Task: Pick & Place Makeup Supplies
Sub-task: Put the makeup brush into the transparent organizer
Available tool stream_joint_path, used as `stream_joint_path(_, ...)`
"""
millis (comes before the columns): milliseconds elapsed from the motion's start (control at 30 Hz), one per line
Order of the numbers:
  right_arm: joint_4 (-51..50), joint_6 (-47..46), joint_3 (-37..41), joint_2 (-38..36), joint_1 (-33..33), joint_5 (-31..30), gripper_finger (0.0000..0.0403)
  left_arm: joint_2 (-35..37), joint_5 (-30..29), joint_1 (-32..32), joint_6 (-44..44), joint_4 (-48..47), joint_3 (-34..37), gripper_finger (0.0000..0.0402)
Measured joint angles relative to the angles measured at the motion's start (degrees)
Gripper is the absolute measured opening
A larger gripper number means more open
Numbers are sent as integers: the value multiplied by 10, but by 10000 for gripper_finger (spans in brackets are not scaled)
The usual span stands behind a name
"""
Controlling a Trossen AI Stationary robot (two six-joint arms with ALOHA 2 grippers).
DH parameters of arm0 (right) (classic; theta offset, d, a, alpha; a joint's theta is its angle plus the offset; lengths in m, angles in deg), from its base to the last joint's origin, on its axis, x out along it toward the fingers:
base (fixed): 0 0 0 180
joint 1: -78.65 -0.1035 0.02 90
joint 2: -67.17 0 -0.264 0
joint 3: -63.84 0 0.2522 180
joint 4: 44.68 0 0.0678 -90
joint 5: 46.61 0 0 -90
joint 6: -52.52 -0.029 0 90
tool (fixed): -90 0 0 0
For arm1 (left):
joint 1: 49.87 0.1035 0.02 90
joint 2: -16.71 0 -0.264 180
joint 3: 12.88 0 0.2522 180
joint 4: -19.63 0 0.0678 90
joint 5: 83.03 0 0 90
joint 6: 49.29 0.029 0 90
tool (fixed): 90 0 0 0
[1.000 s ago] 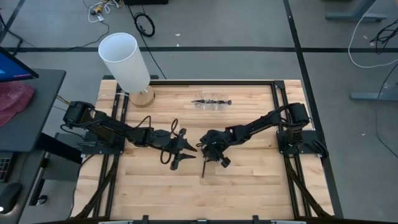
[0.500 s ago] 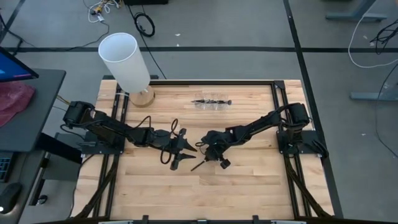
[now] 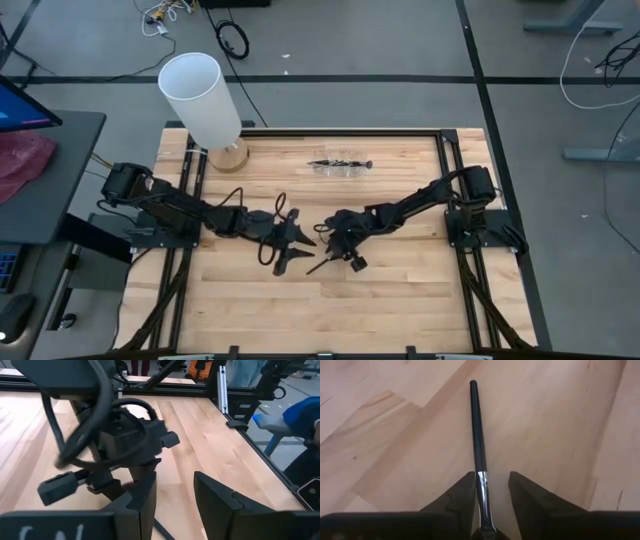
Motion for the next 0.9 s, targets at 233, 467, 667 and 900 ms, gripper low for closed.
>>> stream_joint_path(233, 146, -27, 67, 1, 0, -1, 117, 0, -2, -17, -4, -1, 0, 135)
stream_joint_path(467, 249, -26, 73, 50, -15, 5, 119, -7, -60, -34, -18, 3, 0, 135)
stream_joint_path(667, 286, -35, 66, 91, -13, 12, 115, -46, -95, -49, -77, 1, 1, 135)
stream_joint_path(900, 261, -19, 65, 90, -4, 21, 53, -90, -119, -55, -137, 1, 1, 135)
